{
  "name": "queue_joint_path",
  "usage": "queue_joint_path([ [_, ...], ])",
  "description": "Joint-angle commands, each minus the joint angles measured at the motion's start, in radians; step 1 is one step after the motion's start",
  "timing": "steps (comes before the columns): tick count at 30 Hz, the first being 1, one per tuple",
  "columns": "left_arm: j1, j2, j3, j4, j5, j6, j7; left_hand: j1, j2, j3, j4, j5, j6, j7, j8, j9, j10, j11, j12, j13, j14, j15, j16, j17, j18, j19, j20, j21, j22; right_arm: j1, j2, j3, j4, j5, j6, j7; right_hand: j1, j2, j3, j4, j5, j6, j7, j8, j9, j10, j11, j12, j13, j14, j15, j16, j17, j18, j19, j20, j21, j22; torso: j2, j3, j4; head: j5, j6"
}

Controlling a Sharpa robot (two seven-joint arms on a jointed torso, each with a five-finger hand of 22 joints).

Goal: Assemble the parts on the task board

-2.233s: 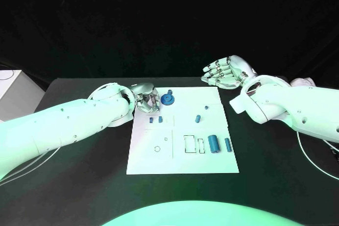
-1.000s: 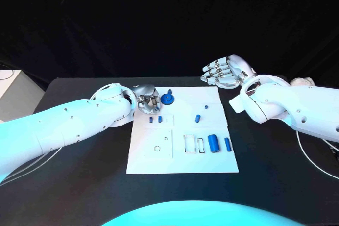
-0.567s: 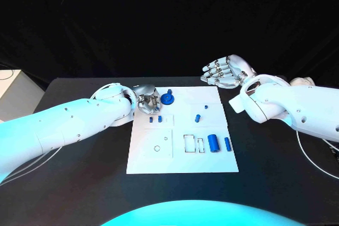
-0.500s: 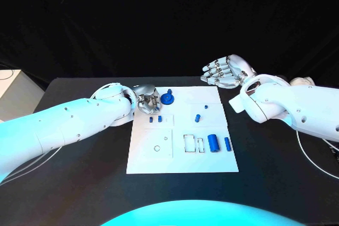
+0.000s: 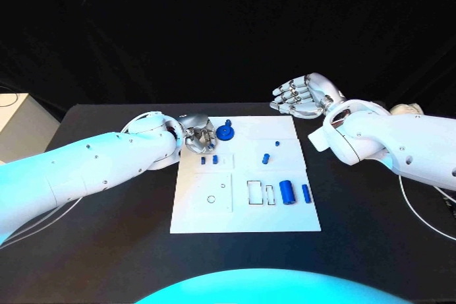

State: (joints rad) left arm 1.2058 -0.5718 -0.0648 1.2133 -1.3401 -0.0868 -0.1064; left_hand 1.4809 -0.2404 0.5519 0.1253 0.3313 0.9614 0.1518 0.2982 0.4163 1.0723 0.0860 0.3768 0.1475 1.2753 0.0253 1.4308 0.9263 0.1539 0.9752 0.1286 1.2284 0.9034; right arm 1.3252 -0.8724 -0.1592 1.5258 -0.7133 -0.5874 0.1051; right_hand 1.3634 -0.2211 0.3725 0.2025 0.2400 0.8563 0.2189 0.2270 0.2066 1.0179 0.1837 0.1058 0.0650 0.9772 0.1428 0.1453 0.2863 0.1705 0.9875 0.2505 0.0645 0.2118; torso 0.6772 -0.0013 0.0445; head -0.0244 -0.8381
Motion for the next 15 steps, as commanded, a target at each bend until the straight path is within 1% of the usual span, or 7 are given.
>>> queue_joint_path([
  [1,-0.005,-0.001,-0.004,0.002,-0.009,0.026,-0.008,-0.007,-0.002,-0.001,-0.006,-0.003,-0.005,0.001,-0.006,0.000,-0.001,0.006,-0.007,-0.001,-0.004,0.001,-0.006,-0.001,0.003,-0.005,0.001,-0.005,-0.002,0.000,0.000,0.000,0.001,-0.007,0.013,0.007,-0.007,0.007,-0.006,0.002,0.005,0.001,0.022,-0.005,-0.002,0.007,0.001,-0.005,-0.001,0.007,0.002,-0.007,-0.001,0.013,0.005,0.000,0.001,-0.001,0.000,-0.0002,0.0002,0.001,0.000],
  [6,-0.005,-0.002,-0.004,0.003,-0.008,0.016,-0.006,-0.010,-0.004,-0.001,-0.005,-0.003,-0.008,0.002,-0.010,-0.001,-0.002,0.007,-0.011,-0.001,-0.006,0.003,-0.006,-0.003,0.003,-0.006,0.002,-0.006,-0.002,0.000,0.000,0.000,0.000,-0.007,0.013,0.006,-0.007,0.007,-0.006,0.002,0.005,0.001,0.022,-0.005,-0.002,0.007,0.001,-0.005,-0.001,0.007,0.002,-0.007,-0.001,0.013,0.005,0.000,0.001,-0.001,0.000,0.0000,-0.0003,0.001,-0.001],
  [12,-0.005,-0.004,-0.004,0.005,-0.006,0.005,-0.005,-0.024,-0.015,-0.002,-0.004,-0.002,-0.035,0.006,-0.035,-0.008,-0.009,0.012,-0.029,-0.002,-0.012,0.009,-0.003,-0.009,0.005,-0.014,0.008,-0.012,-0.008,0.000,0.000,0.000,0.000,-0.007,0.013,0.006,-0.007,0.007,-0.007,0.002,0.005,0.002,0.022,-0.006,-0.002,0.007,0.001,-0.005,-0.001,0.008,0.002,-0.007,-0.002,0.013,0.005,0.000,0.001,-0.002,0.000,-0.0002,-0.0001,0.001,0.000],
  [15,-0.006,-0.005,-0.004,0.006,-0.006,0.002,-0.005,-0.028,-0.018,-0.003,-0.003,-0.002,-0.040,0.006,-0.039,-0.009,-0.010,0.013,-0.032,-0.002,-0.013,0.009,-0.003,-0.010,0.005,-0.015,0.009,-0.013,-0.009,0.000,0.000,0.000,0.000,-0.007,0.013,0.006,-0.007,0.007,-0.007,0.002,0.005,0.002,0.022,-0.006,-0.002,0.007,0.001,-0.005,-0.001,0.008,0.002,-0.007,-0.002,0.013,0.005,0.000,0.001,-0.002,0.000,-0.0001,0.0005,0.001,0.000],
])
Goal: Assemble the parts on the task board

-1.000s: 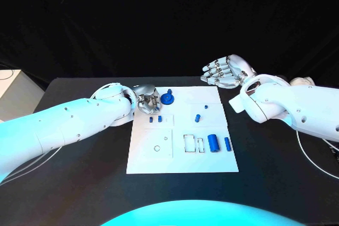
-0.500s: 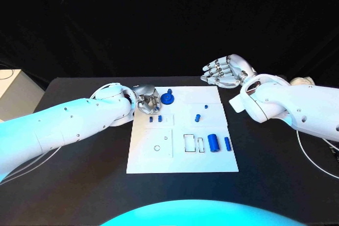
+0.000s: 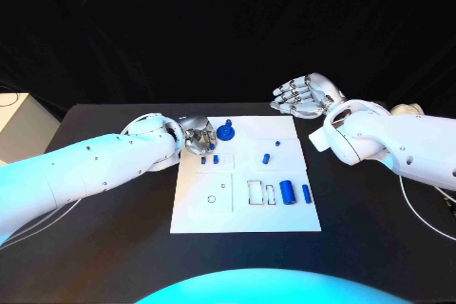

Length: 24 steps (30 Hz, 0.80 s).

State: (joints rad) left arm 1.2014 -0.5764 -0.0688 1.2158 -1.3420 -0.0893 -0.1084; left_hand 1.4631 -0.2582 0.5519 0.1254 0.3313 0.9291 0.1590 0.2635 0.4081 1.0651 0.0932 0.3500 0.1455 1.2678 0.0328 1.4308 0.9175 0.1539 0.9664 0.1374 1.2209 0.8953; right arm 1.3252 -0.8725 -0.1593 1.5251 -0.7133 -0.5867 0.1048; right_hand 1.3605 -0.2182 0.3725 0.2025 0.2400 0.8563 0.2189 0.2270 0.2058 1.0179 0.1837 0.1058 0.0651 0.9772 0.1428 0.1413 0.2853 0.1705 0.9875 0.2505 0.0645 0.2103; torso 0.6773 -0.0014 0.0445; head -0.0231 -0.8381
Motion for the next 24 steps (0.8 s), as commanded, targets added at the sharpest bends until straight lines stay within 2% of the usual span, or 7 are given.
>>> queue_joint_path([
  [1,-0.001,0.000,-0.001,0.004,-0.004,0.003,-0.003,-0.012,-0.002,-0.004,-0.002,-0.002,-0.010,-0.001,-0.006,-0.002,-0.004,0.006,-0.007,0.000,-0.007,0.002,-0.003,-0.004,0.006,-0.009,0.000,-0.007,-0.005,0.000,0.000,0.000,0.000,-0.007,0.012,0.007,-0.004,0.004,-0.007,0.002,0.005,0.002,0.022,-0.006,-0.001,0.007,0.001,-0.005,-0.001,0.008,0.002,-0.003,-0.001,0.013,0.005,0.000,0.001,-0.001,0.000,0.0000,0.0006,0.000,0.000],
  [20,-0.002,-0.008,0.000,0.005,-0.003,-0.012,-0.011,-0.022,-0.010,-0.005,0.000,-0.001,-0.037,0.000,-0.029,-0.009,-0.008,0.008,-0.019,0.002,-0.016,0.004,-0.003,-0.018,0.008,-0.016,0.003,-0.015,-0.013,0.000,0.000,0.000,-0.001,-0.010,0.015,0.002,-0.003,0.004,-0.009,0.001,0.005,0.001,0.022,-0.007,-0.001,0.007,0.001,-0.006,-0.001,0.007,0.003,-0.006,-0.004,0.013,0.005,0.000,0.000,-0.004,0.000,0.0001,0.0000,0.000,0.002],
  [23,-0.002,-0.012,0.002,0.006,-0.003,-0.015,-0.014,-0.025,-0.013,-0.005,0.000,-0.001,-0.055,0.003,-0.042,-0.013,-0.010,0.010,-0.025,0.002,-0.020,0.006,-0.003,-0.024,0.008,-0.019,0.004,-0.019,-0.018,0.000,0.000,0.000,-0.003,-0.018,0.022,-0.003,-0.001,0.002,-0.013,-0.003,0.003,0.001,0.022,-0.008,-0.002,0.005,0.002,-0.009,-0.002,0.005,0.004,-0.009,-0.008,0.013,0.003,0.001,-0.001,-0.010,0.000,0.0000,-0.0001,0.000,0.002],
  [24,-0.002,-0.013,0.002,0.006,-0.003,-0.017,-0.015,-0.027,-0.016,-0.006,0.001,-0.001,-0.086,0.001,-0.061,-0.021,-0.015,0.012,-0.033,0.004,-0.026,0.008,-0.004,-0.034,0.009,-0.022,0.006,-0.023,-0.023,0.000,0.000,0.000,-0.004,-0.021,0.025,-0.005,0.003,0.001,-0.015,-0.006,0.001,0.001,0.021,-0.009,-0.003,0.004,0.002,-0.011,-0.002,0.006,0.004,-0.011,-0.011,0.013,0.003,0.001,0.000,-0.013,0.000,-0.0001,-0.0005,0.000,0.002],
])
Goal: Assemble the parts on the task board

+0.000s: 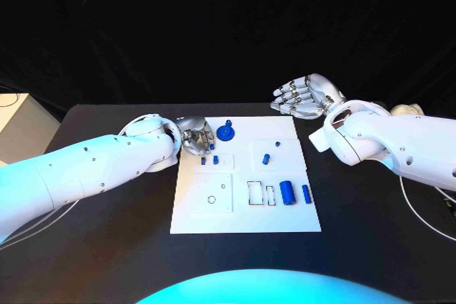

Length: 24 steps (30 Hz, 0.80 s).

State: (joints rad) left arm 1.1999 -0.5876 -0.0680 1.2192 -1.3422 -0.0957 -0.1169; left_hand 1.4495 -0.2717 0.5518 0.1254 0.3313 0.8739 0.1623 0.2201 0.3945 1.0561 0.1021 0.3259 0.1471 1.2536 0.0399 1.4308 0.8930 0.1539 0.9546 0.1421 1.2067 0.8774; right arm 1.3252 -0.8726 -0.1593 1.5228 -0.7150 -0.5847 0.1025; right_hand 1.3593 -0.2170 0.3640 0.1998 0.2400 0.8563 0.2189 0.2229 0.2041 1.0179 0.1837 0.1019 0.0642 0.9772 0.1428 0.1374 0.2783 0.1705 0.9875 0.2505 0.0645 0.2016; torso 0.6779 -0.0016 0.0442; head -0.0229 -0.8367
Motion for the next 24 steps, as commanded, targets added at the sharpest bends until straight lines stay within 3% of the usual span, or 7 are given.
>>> queue_joint_path([
  [1,0.000,-0.004,0.003,0.003,-0.003,-0.013,-0.007,-0.015,-0.003,-0.009,0.002,-0.001,-0.050,-0.006,-0.029,-0.012,-0.010,0.005,-0.015,0.003,-0.014,0.003,-0.004,-0.013,0.010,-0.011,0.003,-0.012,-0.007,0.000,-0.001,0.000,-0.003,-0.024,0.027,-0.005,0.007,-0.001,-0.009,-0.006,-0.003,0.003,0.020,-0.004,-0.001,0.003,0.002,-0.008,-0.001,0.007,0.004,-0.008,-0.006,0.013,0.003,0.001,0.000,-0.008,0.000,0.0000,-0.0001,0.000,0.001],
  [11,0.000,-0.043,0.018,0.014,-0.001,-0.046,-0.014,-0.014,0.002,-0.049,0.011,0.002,-0.114,-0.019,-0.061,-0.030,-0.063,0.025,-0.053,0.000,-0.050,0.019,-0.014,-0.075,0.015,-0.033,0.016,-0.034,-0.036,0.000,-0.006,0.000,-0.035,-0.138,0.097,-0.043,0.081,0.010,-0.072,-0.038,-0.074,0.042,-0.010,-0.002,-0.004,-0.002,-0.017,-0.024,0.000,0.085,-0.020,0.007,-0.027,0.015,0.085,-0.022,0.029,-0.036,-0.001,0.0006,0.0000,-0.003,0.005],
  [16,0.001,-0.079,0.037,0.028,0.044,-0.079,0.002,0.005,0.014,-0.050,0.012,0.005,-0.088,0.000,-0.044,-0.027,-0.085,0.034,-0.058,-0.004,-0.113,0.026,-0.045,-0.183,0.026,-0.080,0.024,-0.069,-0.089,0.000,-0.008,0.000,-0.056,-0.248,0.161,-0.075,0.117,0.010,-0.052,-0.062,-0.070,0.084,-0.037,0.004,-0.004,0.091,-0.055,0.022,0.004,0.243,-0.078,0.078,0.011,0.012,0.230,-0.087,0.121,-0.002,-0.001,0.0002,-0.0004,-0.013,0.013],
  [20,0.002,-0.130,0.055,0.063,0.249,-0.113,0.051,-0.019,0.019,-0.050,0.039,0.000,-0.011,0.024,0.011,-0.012,-0.034,0.023,-0.003,0.018,-0.130,0.018,-0.065,-0.232,0.032,-0.096,0.019,-0.091,-0.117,0.000,-0.007,0.000,-0.066,-0.417,0.224,-0.107,0.128,0.001,-0.004,-0.084,-0.066,0.128,-0.058,0.008,-0.005,0.175,-0.089,0.034,0.005,0.407,-0.133,0.170,0.077,0.010,0.343,-0.149,0.245,0.072,-0.001,0.0013,-0.0011,-0.045,0.029],
  [21,0.002,-0.153,0.060,0.086,0.355,-0.121,0.087,-0.049,0.012,-0.074,0.065,-0.003,0.006,0.019,0.033,-0.006,-0.024,0.015,0.037,0.037,-0.143,0.012,-0.086,-0.270,0.032,-0.094,0.015,-0.112,-0.131,-0.001,-0.007,0.000,-0.068,-0.495,0.249,-0.122,0.111,-0.016,0.047,-0.083,-0.075,0.158,-0.070,0.006,-0.006,0.212,-0.101,0.013,0.003,0.456,-0.148,0.232,0.142,0.005,0.360,-0.171,0.320,0.130,-0.001,0.0014,-0.0010,-0.055,0.031],
  [23,0.002,-0.182,0.063,0.117,0.493,-0.124,0.148,-0.050,0.014,-0.089,0.079,-0.003,-0.002,0.019,0.044,-0.005,-0.048,0.014,0.066,0.051,-0.180,0.010,-0.126,-0.345,0.031,-0.091,0.012,-0.142,-0.152,-0.003,-0.006,0.000,-0.072,-0.589,0.280,-0.145,0.088,-0.039,0.101,-0.083,-0.083,0.174,-0.077,-0.002,-0.007,0.239,-0.110,-0.013,0.006,0.491,-0.156,0.323,0.229,0.005,0.365,-0.181,0.401,0.196,-0.002,-0.0004,0.0005,-0.068,0.033],
  [24,0.002,-0.192,0.064,0.127,0.543,-0.121,0.171,-0.048,0.015,-0.097,0.087,-0.004,-0.008,0.021,0.050,-0.005,-0.072,0.019,0.075,0.056,-0.222,0.014,-0.162,-0.407,0.030,-0.096,0.014,-0.165,-0.166,-0.005,-0.006,0.000,-0.073,-0.619,0.289,-0.154,0.076,-0.048,0.130,-0.084,-0.085,0.179,-0.079,-0.006,-0.006,0.249,-0.112,-0.026,0.007,0.488,-0.158,0.376,0.279,-0.008,0.373,-0.182,0.514,0.308,-0.002,-0.0018,0.0017,-0.074,0.034],
])
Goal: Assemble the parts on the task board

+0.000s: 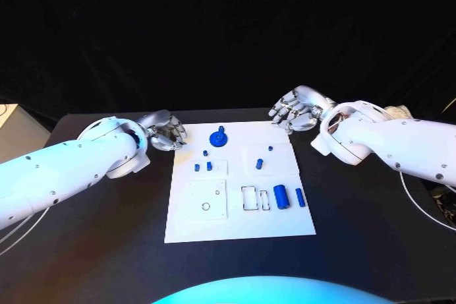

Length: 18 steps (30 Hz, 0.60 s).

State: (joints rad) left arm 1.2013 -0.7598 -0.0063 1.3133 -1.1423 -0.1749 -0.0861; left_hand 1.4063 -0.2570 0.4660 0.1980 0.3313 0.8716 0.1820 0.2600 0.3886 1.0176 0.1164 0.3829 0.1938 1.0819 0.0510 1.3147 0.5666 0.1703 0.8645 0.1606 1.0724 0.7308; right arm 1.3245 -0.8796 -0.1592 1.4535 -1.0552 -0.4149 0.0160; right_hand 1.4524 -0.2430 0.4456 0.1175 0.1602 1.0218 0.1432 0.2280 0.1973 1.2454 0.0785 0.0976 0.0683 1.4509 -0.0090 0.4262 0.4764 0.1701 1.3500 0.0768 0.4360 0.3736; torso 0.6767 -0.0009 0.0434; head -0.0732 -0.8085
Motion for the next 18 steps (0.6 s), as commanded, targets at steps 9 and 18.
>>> queue_joint_path([
  [9,-0.001,-0.111,0.007,0.135,0.799,0.009,0.357,0.027,0.012,-0.024,0.021,-0.003,-0.026,0.008,0.029,-0.001,-0.082,0.013,0.048,0.018,-0.090,0.011,-0.103,-0.109,0.014,-0.013,0.002,-0.092,-0.060,-0.031,0.007,0.000,-0.010,-0.562,0.177,-0.149,-0.083,-0.046,0.091,-0.020,-0.021,0.008,-0.004,-0.023,0.018,-0.015,-0.004,-0.036,-0.003,0.011,0.003,0.355,0.290,-0.061,0.053,-0.006,0.592,0.604,0.000,-0.0040,0.0008,-0.055,0.023],
  [18,-0.001,-0.171,0.007,0.204,0.911,0.028,0.399,0.020,0.015,-0.061,0.040,-0.005,-0.003,-0.012,0.060,-0.001,-0.025,-0.010,0.127,0.048,-0.087,-0.006,-0.133,-0.122,0.015,0.004,-0.007,-0.139,-0.093,-0.047,0.013,-0.001,-0.003,-0.646,0.181,-0.166,-0.091,-0.042,0.062,-0.038,-0.023,-0.005,-0.008,-0.035,0.021,-0.083,0.005,-0.034,-0.005,-0.009,0.009,0.371,0.294,-0.059,0.028,0.006,0.608,0.628,0.001,-0.0057,0.0047,-0.062,0.030],
])
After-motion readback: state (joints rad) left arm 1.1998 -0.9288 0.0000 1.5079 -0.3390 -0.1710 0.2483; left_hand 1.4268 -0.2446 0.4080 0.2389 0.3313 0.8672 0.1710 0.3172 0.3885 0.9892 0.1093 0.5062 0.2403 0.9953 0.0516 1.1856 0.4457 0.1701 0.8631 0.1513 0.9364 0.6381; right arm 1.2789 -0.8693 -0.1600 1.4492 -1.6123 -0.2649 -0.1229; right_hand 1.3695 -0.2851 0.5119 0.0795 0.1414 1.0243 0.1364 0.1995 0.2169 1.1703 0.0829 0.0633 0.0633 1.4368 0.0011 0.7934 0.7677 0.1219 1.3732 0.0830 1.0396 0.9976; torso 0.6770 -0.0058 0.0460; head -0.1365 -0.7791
